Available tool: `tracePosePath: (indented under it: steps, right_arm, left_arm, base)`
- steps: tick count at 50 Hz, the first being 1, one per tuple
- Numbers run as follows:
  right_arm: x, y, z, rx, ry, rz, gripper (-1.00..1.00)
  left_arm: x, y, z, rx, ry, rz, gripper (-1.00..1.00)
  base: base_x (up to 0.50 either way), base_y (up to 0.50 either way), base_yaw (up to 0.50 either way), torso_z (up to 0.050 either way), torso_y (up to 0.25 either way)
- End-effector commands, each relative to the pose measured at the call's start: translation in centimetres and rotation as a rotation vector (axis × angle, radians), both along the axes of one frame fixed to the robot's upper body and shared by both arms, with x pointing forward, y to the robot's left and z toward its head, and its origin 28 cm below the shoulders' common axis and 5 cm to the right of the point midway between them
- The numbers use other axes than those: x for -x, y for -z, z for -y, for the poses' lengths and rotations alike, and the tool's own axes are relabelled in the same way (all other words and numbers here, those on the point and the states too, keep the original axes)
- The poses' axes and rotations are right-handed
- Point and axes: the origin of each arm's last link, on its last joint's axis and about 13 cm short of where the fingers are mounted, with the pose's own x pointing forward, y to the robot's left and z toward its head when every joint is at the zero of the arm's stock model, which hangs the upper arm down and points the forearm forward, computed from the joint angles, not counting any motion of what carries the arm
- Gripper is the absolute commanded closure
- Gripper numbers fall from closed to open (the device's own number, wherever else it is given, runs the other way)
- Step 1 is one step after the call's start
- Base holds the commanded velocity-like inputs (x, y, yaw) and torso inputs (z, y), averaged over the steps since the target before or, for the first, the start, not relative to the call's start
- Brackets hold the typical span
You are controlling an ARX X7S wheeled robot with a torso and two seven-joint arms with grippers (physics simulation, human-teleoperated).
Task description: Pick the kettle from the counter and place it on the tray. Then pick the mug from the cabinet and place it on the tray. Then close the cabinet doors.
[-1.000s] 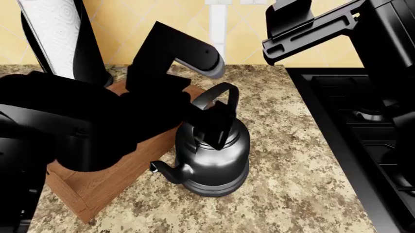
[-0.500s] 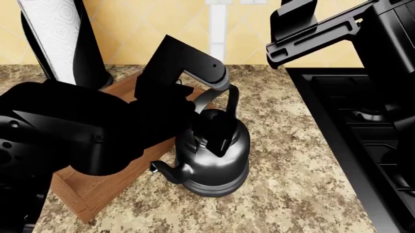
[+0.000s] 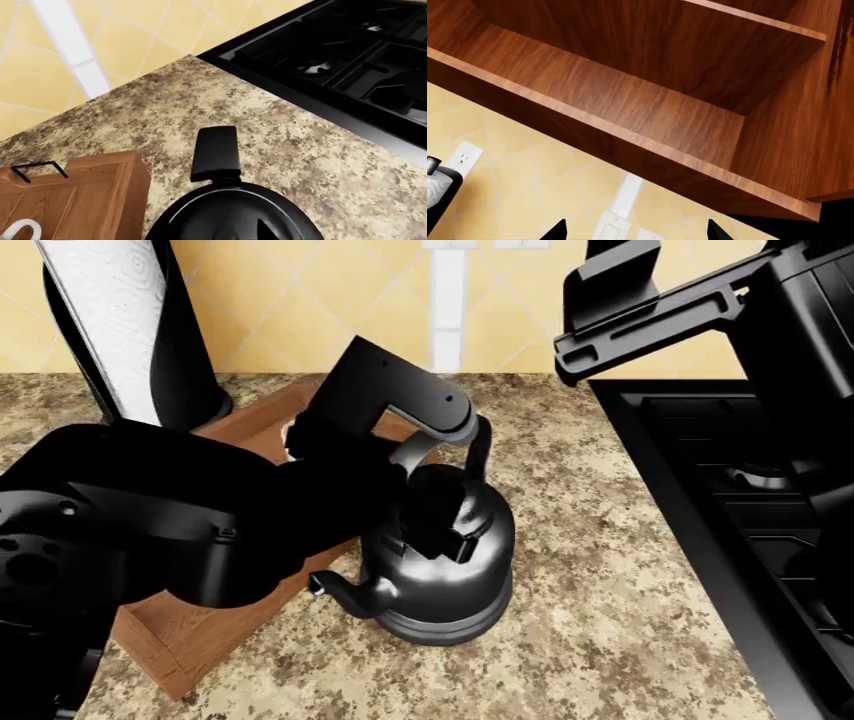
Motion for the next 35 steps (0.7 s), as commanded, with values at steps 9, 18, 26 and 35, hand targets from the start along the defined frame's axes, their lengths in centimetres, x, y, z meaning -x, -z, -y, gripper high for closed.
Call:
tracePosePath:
  steps: [9,18,26,35]
  right_arm:
    - [0.0,0.1,0.1,-0.007,0.002,0.000,-1.00]
    - [0.0,0.1,0.0,-0.004,0.001,-0.002,-1.00]
    - [0.0,-0.1,0.1,-0.004,0.002,-0.001,-1.00]
    - [0.5,-0.6,0.3,-0.005,0.015,0.022,-1.00]
  left_arm:
    - [0.0,0.4,0.1,-0.013,0.011,-0.006,1.00]
    - [0.3,-0.1,0.1,-0.007,0.025,0.010,1.00]
    - [0.7,-1.2,0.3,0.008,0.040,0.041,1.00]
    - [1.0,-3.2,0.0,0.019,0.032,0.089,1.00]
  base:
    - [0.00,0.00,0.00,0.000,0.000]
    - [0.00,0.00,0.00,0.000,0.000]
    - [0.00,0.00,0.00,0.000,0.000]
    - [0.00,0.00,0.00,0.000,0.000]
